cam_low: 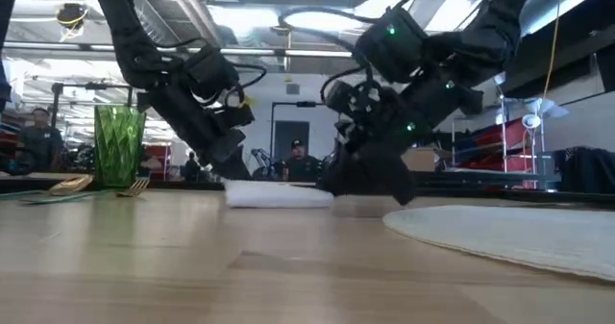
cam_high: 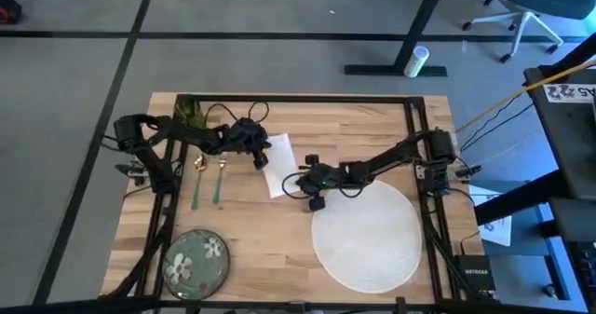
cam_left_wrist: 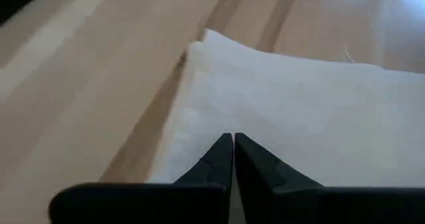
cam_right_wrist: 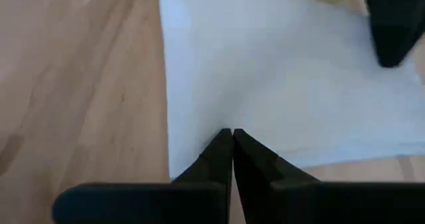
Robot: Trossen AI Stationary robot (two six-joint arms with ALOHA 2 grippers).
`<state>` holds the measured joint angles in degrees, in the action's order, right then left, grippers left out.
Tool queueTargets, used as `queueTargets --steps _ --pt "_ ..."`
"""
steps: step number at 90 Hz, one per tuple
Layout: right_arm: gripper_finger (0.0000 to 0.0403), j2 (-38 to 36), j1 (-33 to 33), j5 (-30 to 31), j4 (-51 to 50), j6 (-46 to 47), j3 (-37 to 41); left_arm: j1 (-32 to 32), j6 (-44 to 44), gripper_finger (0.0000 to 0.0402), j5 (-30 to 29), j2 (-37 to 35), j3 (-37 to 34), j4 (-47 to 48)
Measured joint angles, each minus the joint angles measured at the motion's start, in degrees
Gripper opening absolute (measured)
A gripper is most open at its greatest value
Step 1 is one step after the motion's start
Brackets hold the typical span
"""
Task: Set table place
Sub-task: Fold the white table napkin
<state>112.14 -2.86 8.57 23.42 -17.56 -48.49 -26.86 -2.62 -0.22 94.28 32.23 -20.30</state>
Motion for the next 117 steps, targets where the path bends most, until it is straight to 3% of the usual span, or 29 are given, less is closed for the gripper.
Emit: queueTargets --steps 30,41,79,117 --pt "0.0 -5.13 -0.12 1.75 1.79 -1.58 -1.19 3.86 0.59 0.0 4.89 -0.33 1.93 -4.69" --pt "0.0 -5.15 -0.12 -2.92 2.12 -2.03 -3.72 4.73 -1.42 0.0 4.91 0.31 2.86 -4.87" --pt "0.0 2.7 -0.27 -5.59 1.61 0.9 -5.4 4.23 0.25 0.0 5.45 11.17 3.47 -12.79" --pt "0.0 7.28 -1.95 -5.55 6.34 5.77 -5.53 0.52 -0.82 0.0 7.11 12.22 3.54 -13.72"
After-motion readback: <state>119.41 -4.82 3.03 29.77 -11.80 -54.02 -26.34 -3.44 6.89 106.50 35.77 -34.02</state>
